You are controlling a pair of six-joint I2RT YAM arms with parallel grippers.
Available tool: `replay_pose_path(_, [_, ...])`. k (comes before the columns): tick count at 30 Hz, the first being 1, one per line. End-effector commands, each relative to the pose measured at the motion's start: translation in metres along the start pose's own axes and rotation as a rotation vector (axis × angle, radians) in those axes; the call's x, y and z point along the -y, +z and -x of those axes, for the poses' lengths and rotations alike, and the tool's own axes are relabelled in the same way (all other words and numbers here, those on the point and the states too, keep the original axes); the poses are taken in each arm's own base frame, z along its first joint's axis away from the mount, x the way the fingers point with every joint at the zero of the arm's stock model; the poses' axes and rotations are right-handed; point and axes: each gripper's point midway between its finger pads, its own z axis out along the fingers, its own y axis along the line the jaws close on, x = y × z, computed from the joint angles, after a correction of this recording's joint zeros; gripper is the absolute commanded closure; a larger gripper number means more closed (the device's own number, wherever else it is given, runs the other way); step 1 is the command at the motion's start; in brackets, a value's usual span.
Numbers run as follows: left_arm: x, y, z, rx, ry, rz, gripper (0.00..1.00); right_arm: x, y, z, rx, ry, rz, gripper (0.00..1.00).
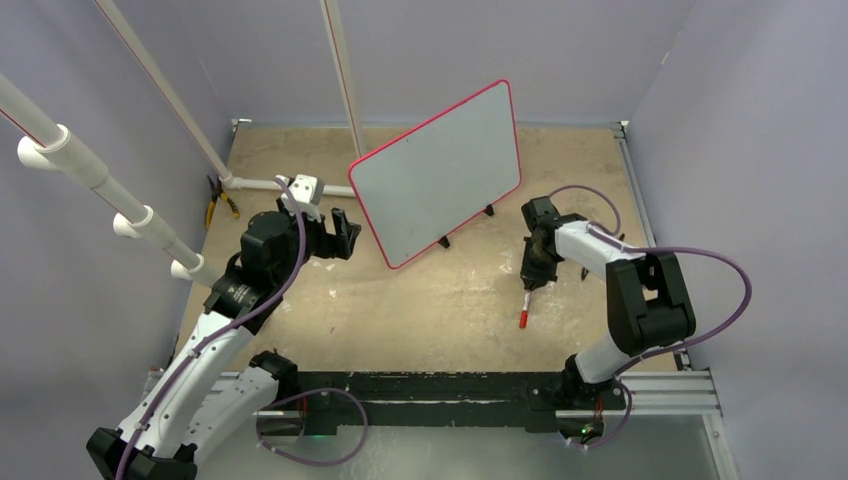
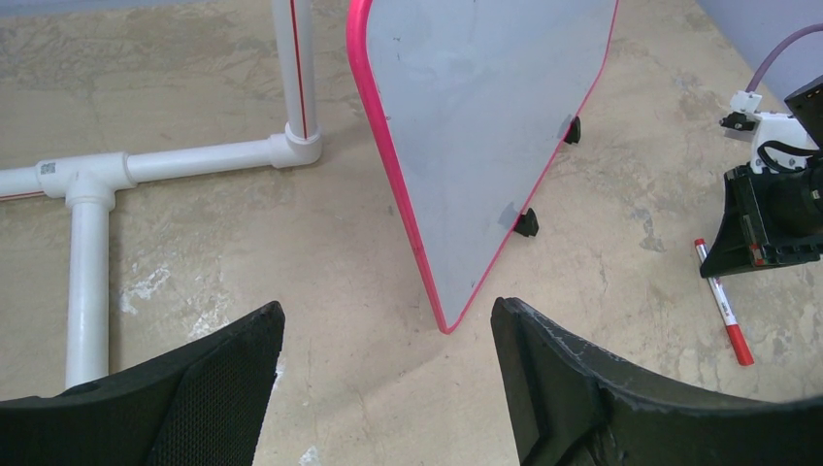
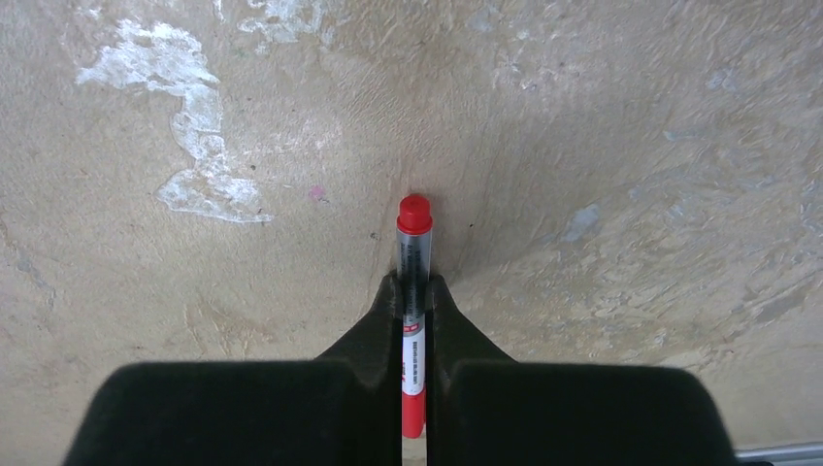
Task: Write a sentence on the whiteboard
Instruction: Pick up the whiteboard marker from the center of the board, then pass from the right arm to the left
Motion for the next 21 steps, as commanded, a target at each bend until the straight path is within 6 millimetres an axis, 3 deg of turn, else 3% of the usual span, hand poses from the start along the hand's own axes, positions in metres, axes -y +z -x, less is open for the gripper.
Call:
replay_pose_path(1, [0.005, 0.001, 0.004, 0.023, 0.012, -0.028, 0.23, -0.011, 0.013, -0.015, -0.064, -0.034, 0.045, 1.0])
replay_pose_path(4, [0.014, 0.0, 0.003, 0.031, 0.033, -0.086, 0.25, -0.038, -0.009, 0.012, 0.027, -0.034, 0.159, 1.0])
replay_pose_path(8, [0.033, -0.004, 0.004, 0.037, -0.004, -0.19, 0.31, -0.086, -0.057, 0.032, 0.132, -0.066, 0.413, 1.0])
replay_pose_path(15, [0.077, -0.018, 0.021, 0.056, -0.209, -0.375, 0.36, -0.143, -0.151, 0.027, 0.309, -0.095, 0.834, 1.0])
replay_pose_path(21, [0.116, -0.018, 0.03, 0.073, -0.318, -0.504, 0.37, -0.185, -0.249, 0.018, 0.487, -0.146, 1.237, 1.0])
